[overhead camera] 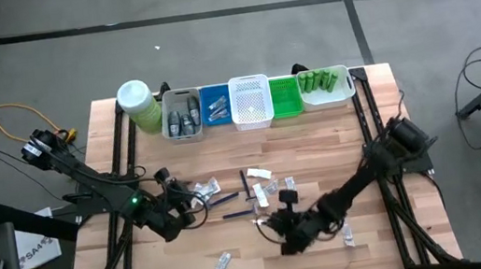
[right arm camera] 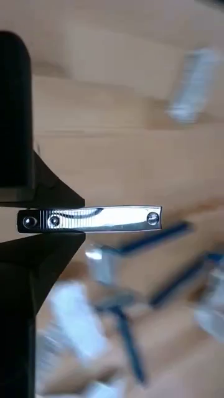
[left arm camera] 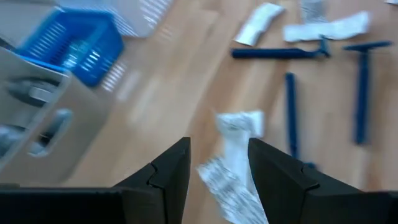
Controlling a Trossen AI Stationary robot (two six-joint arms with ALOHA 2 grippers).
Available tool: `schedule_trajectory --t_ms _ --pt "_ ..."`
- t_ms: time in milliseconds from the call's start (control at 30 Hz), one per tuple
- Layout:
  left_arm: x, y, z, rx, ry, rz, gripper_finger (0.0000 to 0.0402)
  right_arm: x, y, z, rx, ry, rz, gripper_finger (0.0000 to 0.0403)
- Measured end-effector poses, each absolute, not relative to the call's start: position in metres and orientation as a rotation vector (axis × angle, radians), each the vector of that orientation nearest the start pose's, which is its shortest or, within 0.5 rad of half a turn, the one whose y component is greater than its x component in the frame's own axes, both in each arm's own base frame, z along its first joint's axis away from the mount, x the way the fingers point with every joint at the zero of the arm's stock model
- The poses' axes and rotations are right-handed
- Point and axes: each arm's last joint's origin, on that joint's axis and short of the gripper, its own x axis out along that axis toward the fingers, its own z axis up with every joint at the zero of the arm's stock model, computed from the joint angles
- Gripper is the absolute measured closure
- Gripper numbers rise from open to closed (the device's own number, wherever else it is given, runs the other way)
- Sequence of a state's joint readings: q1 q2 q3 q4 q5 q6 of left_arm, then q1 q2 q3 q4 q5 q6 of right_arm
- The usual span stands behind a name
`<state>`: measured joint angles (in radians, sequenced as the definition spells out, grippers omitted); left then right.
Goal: Pick & Place Travel size toiletries
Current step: Put the silver nail cutter into the blue bin
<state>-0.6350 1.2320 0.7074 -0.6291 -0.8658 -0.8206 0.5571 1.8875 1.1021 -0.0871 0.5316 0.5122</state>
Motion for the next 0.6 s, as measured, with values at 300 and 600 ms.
schedule_trajectory --t_ms 300,600 --pt "0.179 -0.093 0.176 0.086 0.547 0.616 0.0243 0.358 0.111 0.187 -0.03 0.667 -0.202 0.0364" --pt "0.214 -0.081 0.187 0.127 0.476 0.39 0.0243 0.365 0.061 0.208 -0.101 0.645 -0.214 0.0364"
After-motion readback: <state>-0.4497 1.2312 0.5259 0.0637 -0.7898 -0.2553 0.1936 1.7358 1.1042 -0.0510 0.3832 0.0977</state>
